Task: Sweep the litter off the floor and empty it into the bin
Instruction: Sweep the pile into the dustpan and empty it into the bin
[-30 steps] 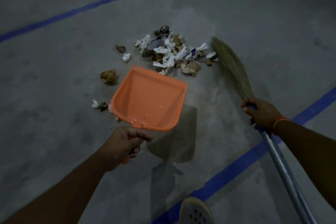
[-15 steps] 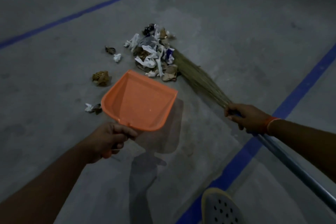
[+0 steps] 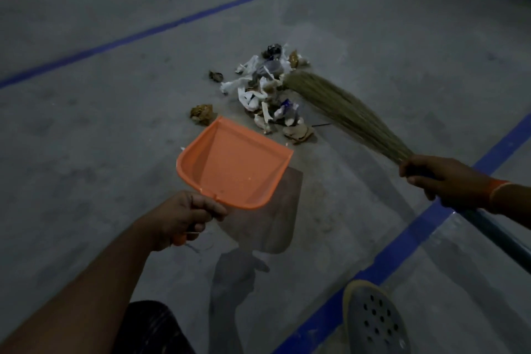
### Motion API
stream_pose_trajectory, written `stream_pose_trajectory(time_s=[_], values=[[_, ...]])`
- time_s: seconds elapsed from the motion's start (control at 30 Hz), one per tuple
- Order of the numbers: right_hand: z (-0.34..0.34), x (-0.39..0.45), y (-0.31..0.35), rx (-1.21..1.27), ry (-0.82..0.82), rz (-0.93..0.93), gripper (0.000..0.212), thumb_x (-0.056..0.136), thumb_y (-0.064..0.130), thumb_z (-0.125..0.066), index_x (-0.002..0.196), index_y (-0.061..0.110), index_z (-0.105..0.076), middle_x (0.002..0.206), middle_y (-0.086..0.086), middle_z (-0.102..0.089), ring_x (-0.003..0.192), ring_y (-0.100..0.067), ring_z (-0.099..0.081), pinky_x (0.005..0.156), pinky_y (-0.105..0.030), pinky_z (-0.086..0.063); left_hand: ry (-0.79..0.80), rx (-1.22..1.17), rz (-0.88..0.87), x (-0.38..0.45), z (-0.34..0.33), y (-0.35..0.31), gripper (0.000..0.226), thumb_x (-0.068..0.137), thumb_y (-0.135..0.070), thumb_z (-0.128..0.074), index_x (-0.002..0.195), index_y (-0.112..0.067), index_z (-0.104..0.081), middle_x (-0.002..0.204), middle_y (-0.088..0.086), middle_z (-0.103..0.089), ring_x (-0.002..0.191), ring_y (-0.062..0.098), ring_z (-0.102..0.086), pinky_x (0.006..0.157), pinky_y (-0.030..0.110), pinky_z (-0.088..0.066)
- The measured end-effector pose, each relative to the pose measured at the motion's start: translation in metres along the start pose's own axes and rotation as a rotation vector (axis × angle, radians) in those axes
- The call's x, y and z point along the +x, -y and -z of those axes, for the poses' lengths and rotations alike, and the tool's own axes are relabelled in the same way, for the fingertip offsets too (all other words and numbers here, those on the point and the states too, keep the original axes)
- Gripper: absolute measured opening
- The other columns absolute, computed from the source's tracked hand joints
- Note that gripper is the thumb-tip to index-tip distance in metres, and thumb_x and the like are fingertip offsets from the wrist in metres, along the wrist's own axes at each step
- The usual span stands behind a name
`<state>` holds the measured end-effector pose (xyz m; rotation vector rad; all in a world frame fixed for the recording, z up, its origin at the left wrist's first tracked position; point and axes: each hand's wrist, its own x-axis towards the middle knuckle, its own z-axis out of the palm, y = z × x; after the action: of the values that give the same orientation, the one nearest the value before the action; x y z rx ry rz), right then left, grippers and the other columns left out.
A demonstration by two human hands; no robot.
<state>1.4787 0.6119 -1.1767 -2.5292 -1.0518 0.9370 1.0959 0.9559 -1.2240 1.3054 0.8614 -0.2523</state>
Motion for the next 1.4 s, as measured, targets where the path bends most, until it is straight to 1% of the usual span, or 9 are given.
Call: stream_pose_trajectory(time_s=[0.2,0.33,0.43,0.57,0.83,0.9,1.1,1.27,1.4], values=[[-0.056,0.023,-0.020,-0.022,0.032,0.039,0.016,0.098,0.019,-0.056,0.103,0.034,-0.058,0.091,0.001,-0.066,0.057,-0.009,-0.066,0.050,-0.022,-0.051,-0.024,0.021,0.094,-0.019,0.030,0.021,0.030,0.094,0.017,-0.042,0.100,0.009,-0.070,0.062,0.006,-0.064,0.038,0.008,-0.038,0.038,0.013,-0.024],[-0.082,0.031,-0.021,-0.009,0.056,0.057,0.014,0.098,0.017,-0.056,0.105,0.030,-0.058,0.096,0.004,-0.064,0.060,-0.010,-0.066,0.051,-0.019,-0.049,-0.050,-0.019,0.134,-0.021,0.047,0.040,0.036,0.093,0.017,-0.044,0.091,0.002,-0.076,0.086,0.016,-0.069,0.042,0.011,-0.039,0.041,0.015,-0.027],[-0.085,0.033,-0.015,-0.019,0.060,0.065,0.016,0.098,0.018,-0.056,0.103,0.033,-0.057,0.096,0.003,-0.064,0.060,-0.010,-0.065,0.052,-0.026,-0.053,-0.061,-0.052,0.144,-0.020,0.050,0.045,0.037,0.093,0.018,-0.043,0.090,0.002,-0.076,0.081,0.015,-0.067,0.042,0.010,-0.040,0.040,0.016,-0.029],[-0.086,0.029,-0.005,-0.002,0.086,0.105,0.015,0.098,0.017,-0.056,0.104,0.031,-0.058,0.098,0.002,-0.063,0.060,-0.012,-0.064,0.045,-0.022,-0.049,-0.058,-0.050,0.116,-0.022,0.051,0.046,0.034,0.091,0.018,-0.046,0.090,0.002,-0.076,0.083,0.016,-0.066,0.042,0.010,-0.040,0.041,0.015,-0.027],[-0.086,0.005,0.011,0.028,0.095,0.196,0.014,0.097,0.017,-0.057,0.105,0.029,-0.060,0.090,0.002,-0.064,0.062,-0.012,-0.064,0.048,-0.022,-0.051,-0.101,-0.113,0.050,-0.049,0.065,0.050,0.025,0.086,0.016,-0.054,0.082,0.003,-0.075,0.058,0.003,-0.060,0.038,0.008,-0.036,0.040,0.015,-0.027],[-0.084,-0.001,0.012,0.053,0.076,0.192,0.015,0.097,0.015,-0.058,0.104,0.028,-0.060,0.087,0.001,-0.064,0.061,-0.013,-0.064,0.047,-0.021,-0.050,-0.100,-0.109,0.047,-0.057,0.071,0.054,0.018,0.076,0.009,-0.060,0.081,0.002,-0.076,0.058,0.006,-0.058,0.039,0.008,-0.036,0.039,0.015,-0.028],[-0.079,-0.011,0.003,0.101,0.034,0.136,0.016,0.097,0.012,-0.056,0.108,0.025,-0.060,0.085,0.009,-0.062,0.061,-0.013,-0.064,0.048,-0.022,-0.051,-0.149,-0.053,0.105,-0.082,0.093,0.071,0.018,0.088,0.017,-0.053,0.089,0.012,-0.069,0.067,0.012,-0.045,0.040,0.011,-0.035,0.040,0.015,-0.028],[-0.074,-0.008,-0.003,0.114,0.024,0.057,0.017,0.098,0.014,-0.055,0.106,0.029,-0.059,0.080,0.005,-0.063,0.056,-0.014,-0.062,0.047,-0.026,-0.052,-0.152,-0.031,0.166,-0.101,0.097,0.077,0.022,0.090,0.022,-0.042,0.093,0.020,-0.063,0.050,0.007,-0.042,0.035,0.009,-0.032,0.035,0.014,-0.028],[-0.079,-0.002,-0.004,0.067,0.052,0.018,0.015,0.098,0.014,-0.055,0.111,0.021,-0.059,0.079,0.003,-0.062,0.051,-0.012,-0.059,0.046,-0.022,-0.048,-0.124,-0.023,0.188,-0.107,0.105,0.086,0.012,0.077,0.012,-0.061,0.085,0.012,-0.070,0.052,0.007,-0.041,0.037,0.010,-0.033,0.040,0.014,-0.026]])
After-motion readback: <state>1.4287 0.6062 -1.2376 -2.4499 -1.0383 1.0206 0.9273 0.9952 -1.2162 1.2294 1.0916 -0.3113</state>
